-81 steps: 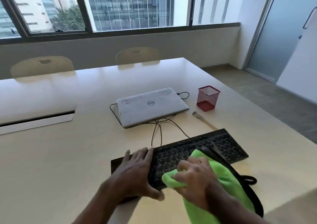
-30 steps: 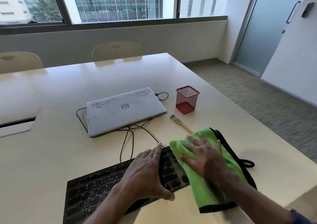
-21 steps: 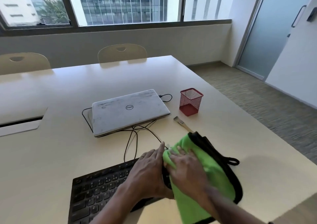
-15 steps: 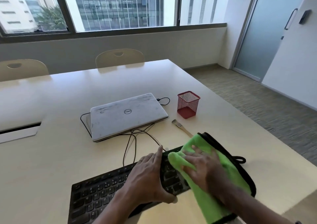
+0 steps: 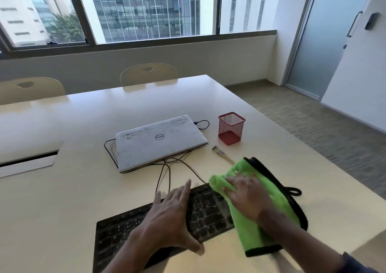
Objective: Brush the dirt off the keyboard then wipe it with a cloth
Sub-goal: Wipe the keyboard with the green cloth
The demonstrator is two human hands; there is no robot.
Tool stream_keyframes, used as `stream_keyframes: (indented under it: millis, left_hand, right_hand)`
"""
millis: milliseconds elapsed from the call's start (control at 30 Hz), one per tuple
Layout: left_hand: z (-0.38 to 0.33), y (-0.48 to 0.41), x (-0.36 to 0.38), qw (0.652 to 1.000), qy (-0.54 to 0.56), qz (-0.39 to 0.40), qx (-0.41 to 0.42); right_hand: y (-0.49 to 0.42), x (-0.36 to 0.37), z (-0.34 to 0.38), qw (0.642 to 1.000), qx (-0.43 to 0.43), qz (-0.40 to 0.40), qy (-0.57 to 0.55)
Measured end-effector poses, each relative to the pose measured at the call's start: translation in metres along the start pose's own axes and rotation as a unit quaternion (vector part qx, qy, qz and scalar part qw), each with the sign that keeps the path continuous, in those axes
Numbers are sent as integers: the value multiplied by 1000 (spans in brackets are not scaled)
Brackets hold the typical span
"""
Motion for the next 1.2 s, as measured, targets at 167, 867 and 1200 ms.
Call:
stream_keyframes:
  millis: [167, 867, 1200]
  left_hand:
    - [76, 66, -18, 986, -41, 53, -151]
    - [112, 123, -2, 968, 160, -157, -112]
    - [123, 122, 5, 949, 155, -271, -54]
  right_hand:
    - [-13, 2, -18, 993, 74, -64, 65]
    - [23, 75, 191, 989, -132, 64, 9]
    - [49, 74, 197, 956, -271, 113, -29]
Point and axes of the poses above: each hand's wrist, its own y-axis away from the middle knuckle, its own x-axis out of the palm, z = x × y, the point moved 2 cm from there along -y, towards the middle knuckle, and after that the axes turned 13 degrees about -z, right-handed, at the moved point
